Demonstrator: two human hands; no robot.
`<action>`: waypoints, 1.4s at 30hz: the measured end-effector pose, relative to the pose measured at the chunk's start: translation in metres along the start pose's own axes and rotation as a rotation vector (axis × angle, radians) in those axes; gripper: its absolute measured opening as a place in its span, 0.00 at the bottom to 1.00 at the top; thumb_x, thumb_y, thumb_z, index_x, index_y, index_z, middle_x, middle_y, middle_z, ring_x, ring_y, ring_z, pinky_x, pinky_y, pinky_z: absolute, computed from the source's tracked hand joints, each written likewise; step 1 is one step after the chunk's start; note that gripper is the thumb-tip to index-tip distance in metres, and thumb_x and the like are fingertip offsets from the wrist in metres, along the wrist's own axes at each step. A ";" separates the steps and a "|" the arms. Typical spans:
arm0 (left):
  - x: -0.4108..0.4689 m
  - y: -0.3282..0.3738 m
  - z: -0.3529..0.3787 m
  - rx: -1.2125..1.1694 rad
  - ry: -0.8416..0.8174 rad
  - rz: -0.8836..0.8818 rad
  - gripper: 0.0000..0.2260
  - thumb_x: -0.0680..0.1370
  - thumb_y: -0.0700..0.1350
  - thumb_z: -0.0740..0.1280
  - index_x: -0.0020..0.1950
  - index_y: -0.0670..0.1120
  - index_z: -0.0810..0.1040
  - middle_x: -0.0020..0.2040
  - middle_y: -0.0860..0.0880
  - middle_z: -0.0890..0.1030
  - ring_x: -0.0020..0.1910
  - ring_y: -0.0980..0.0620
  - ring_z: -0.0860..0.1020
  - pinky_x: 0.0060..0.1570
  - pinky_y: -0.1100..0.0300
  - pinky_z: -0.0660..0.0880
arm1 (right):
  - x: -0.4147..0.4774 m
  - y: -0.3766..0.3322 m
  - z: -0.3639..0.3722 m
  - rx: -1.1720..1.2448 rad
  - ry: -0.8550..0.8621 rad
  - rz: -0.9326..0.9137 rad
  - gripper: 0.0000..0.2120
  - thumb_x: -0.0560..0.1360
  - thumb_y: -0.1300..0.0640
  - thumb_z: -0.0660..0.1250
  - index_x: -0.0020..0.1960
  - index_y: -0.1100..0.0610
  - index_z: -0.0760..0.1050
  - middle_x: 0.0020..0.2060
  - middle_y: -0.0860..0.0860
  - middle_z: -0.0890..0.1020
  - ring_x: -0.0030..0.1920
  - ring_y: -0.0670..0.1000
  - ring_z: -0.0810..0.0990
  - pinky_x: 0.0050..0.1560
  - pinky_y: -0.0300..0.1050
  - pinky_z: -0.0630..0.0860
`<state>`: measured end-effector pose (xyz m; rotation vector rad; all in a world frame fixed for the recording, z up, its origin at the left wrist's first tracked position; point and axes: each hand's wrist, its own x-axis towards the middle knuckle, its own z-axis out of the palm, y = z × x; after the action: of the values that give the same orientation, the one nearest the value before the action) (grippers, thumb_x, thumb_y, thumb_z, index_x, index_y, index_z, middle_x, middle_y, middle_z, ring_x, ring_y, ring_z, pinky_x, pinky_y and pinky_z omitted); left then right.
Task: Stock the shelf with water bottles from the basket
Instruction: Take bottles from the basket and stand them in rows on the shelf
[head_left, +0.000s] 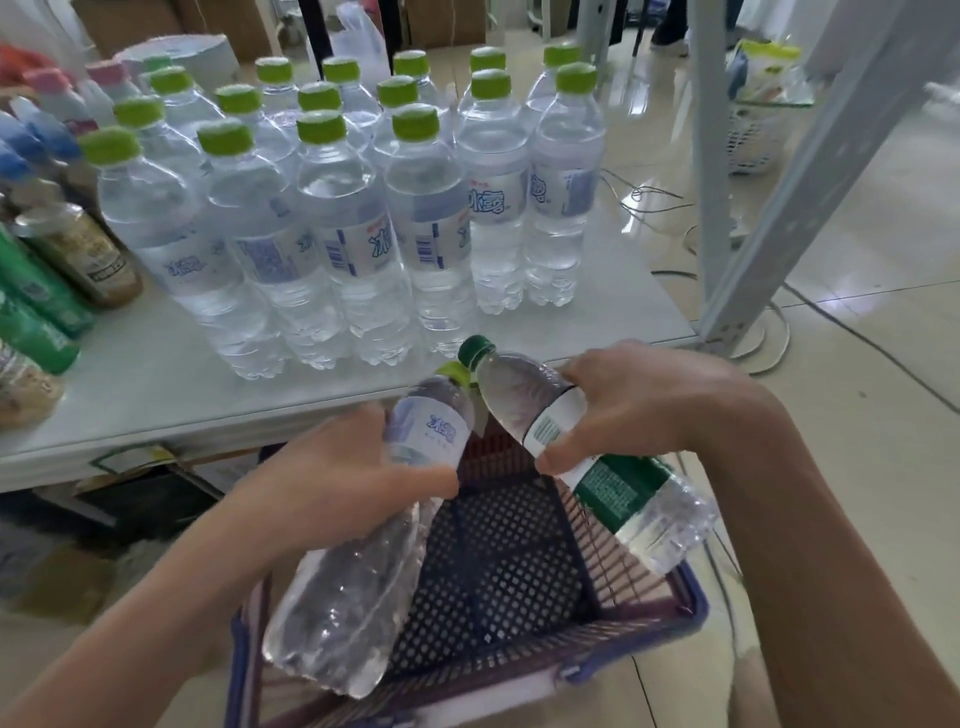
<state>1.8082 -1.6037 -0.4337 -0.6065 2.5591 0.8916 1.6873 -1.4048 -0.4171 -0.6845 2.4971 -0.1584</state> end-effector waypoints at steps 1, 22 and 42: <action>0.000 0.003 -0.001 -0.010 0.017 0.005 0.21 0.68 0.59 0.75 0.54 0.48 0.78 0.34 0.51 0.81 0.28 0.53 0.76 0.29 0.58 0.72 | -0.002 0.002 -0.002 0.011 0.017 0.008 0.23 0.65 0.35 0.76 0.52 0.48 0.78 0.43 0.46 0.85 0.42 0.48 0.86 0.46 0.50 0.84; 0.032 0.096 0.022 -0.314 0.637 0.339 0.33 0.65 0.58 0.81 0.65 0.50 0.73 0.54 0.55 0.82 0.51 0.54 0.83 0.51 0.55 0.82 | 0.013 0.052 -0.017 0.593 0.634 -0.114 0.35 0.65 0.47 0.83 0.67 0.53 0.72 0.51 0.49 0.84 0.42 0.42 0.82 0.33 0.27 0.72; 0.111 0.116 0.032 -0.308 0.930 0.433 0.36 0.72 0.48 0.79 0.73 0.41 0.64 0.66 0.45 0.77 0.64 0.47 0.78 0.63 0.53 0.76 | 0.098 0.041 0.014 1.002 0.899 -0.237 0.38 0.69 0.49 0.81 0.72 0.50 0.65 0.63 0.46 0.81 0.59 0.50 0.83 0.60 0.55 0.82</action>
<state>1.6622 -1.5316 -0.4515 -0.6708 3.5061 1.4172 1.6057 -1.4184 -0.4851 -0.4877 2.5423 -1.9979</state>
